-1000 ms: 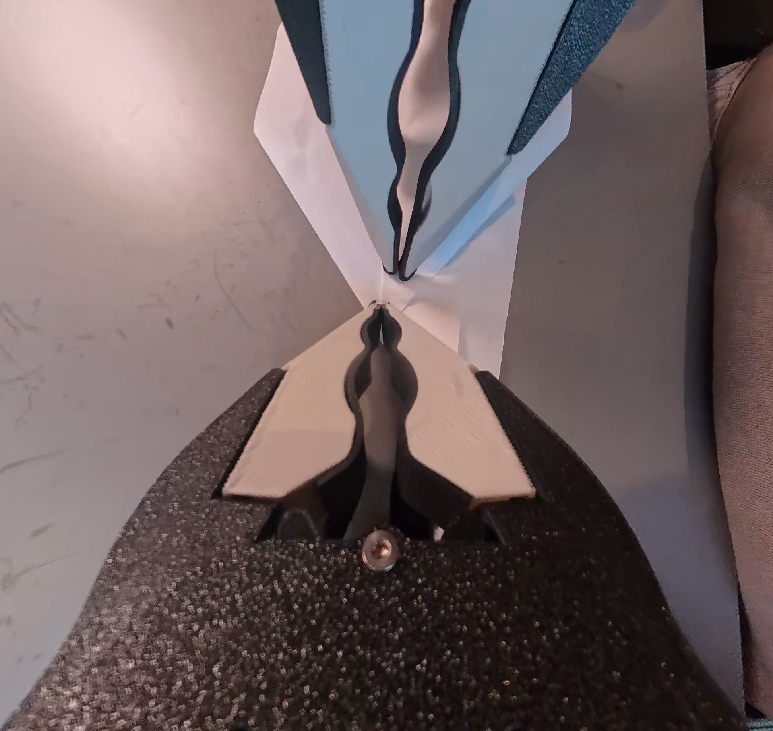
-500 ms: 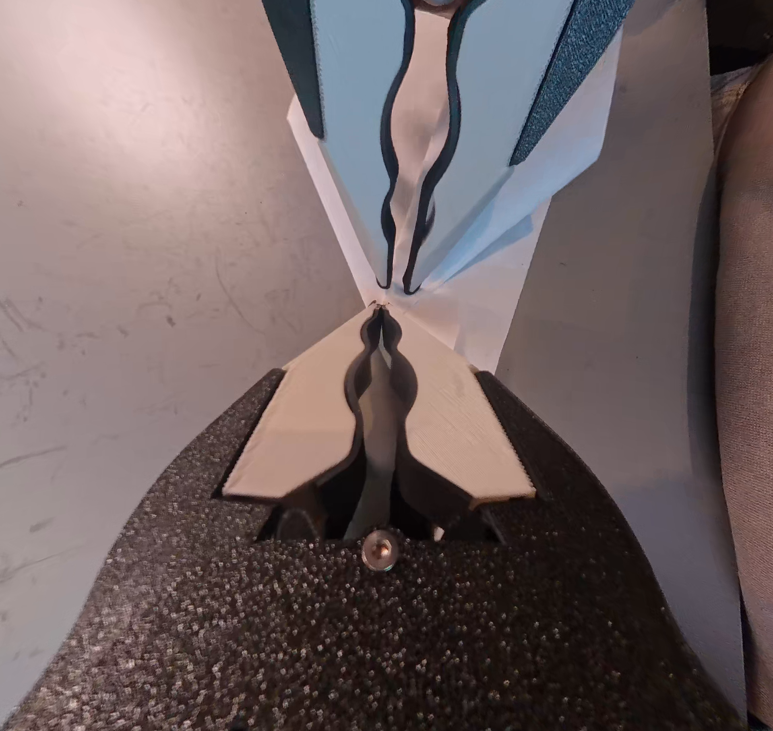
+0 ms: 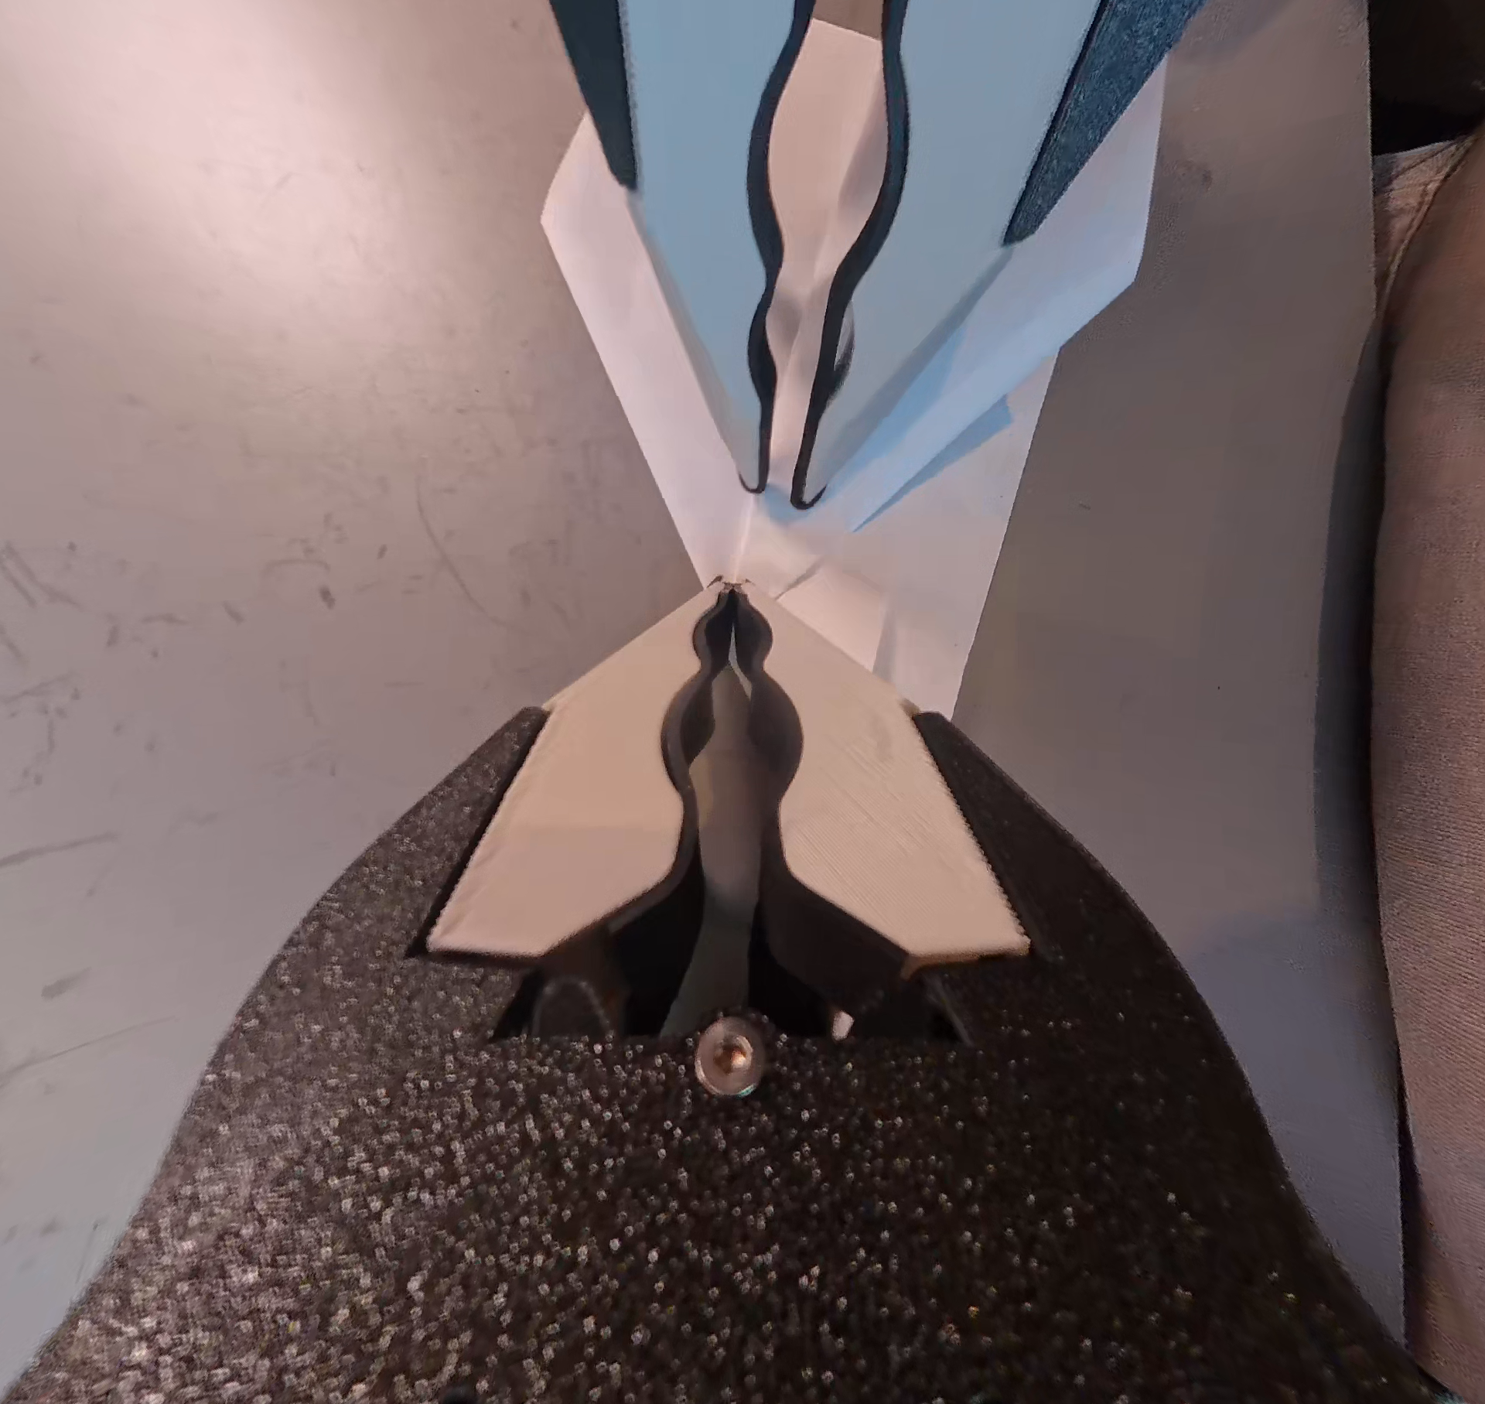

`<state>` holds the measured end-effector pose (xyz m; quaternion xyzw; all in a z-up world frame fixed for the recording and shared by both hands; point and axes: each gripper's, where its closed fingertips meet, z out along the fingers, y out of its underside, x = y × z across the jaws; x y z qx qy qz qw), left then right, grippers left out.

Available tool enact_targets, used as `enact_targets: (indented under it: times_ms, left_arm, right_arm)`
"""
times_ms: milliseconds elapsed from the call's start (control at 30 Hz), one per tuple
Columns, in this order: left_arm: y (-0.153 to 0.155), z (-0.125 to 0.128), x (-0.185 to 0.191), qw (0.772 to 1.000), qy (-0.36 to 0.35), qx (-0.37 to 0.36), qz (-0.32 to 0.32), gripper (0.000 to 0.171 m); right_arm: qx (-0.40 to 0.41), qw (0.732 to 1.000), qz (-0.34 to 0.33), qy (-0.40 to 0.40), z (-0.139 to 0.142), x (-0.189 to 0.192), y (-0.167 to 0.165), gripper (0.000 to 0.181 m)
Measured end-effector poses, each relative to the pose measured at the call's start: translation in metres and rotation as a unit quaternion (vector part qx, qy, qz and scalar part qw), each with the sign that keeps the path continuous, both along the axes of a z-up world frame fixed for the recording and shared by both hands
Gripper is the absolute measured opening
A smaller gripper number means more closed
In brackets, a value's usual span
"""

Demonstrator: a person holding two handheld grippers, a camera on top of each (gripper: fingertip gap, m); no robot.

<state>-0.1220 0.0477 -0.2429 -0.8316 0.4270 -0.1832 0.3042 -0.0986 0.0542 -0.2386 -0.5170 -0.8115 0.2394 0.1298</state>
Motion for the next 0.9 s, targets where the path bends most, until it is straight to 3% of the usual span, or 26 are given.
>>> enact_targets:
  times_ms: [267,400,533,600,767,900]
  left_arm:
    - [-0.007,0.002,-0.002,0.998,-0.026,-0.057,0.016,0.000]
    - [-0.009,0.027,0.009,0.992,-0.102,-0.068,0.003,0.000]
    - [-0.005,0.004,0.011,0.998,-0.022,-0.045,-0.025,0.014]
    - [-0.006,0.001,0.013,0.998,-0.026,-0.048,-0.024,0.005]
    - [-0.006,0.001,0.012,0.999,-0.017,-0.032,-0.015,0.002]
    - [-0.006,0.001,0.012,0.999,-0.021,-0.035,-0.006,0.002]
  right_arm:
    - [0.025,1.000,0.015,0.008,-0.004,0.002,-0.002,0.003]
    - [0.049,0.998,0.028,0.027,-0.004,0.002,-0.002,0.003]
    - [0.039,0.998,0.033,0.036,-0.003,0.002,-0.002,0.005]
    - [0.029,0.998,0.021,0.044,0.001,0.003,0.002,0.019]
    - [-0.059,0.998,-0.022,0.003,0.017,0.045,0.025,0.027]
    - [-0.137,0.989,-0.013,-0.046,0.024,0.088,0.021,0.076]
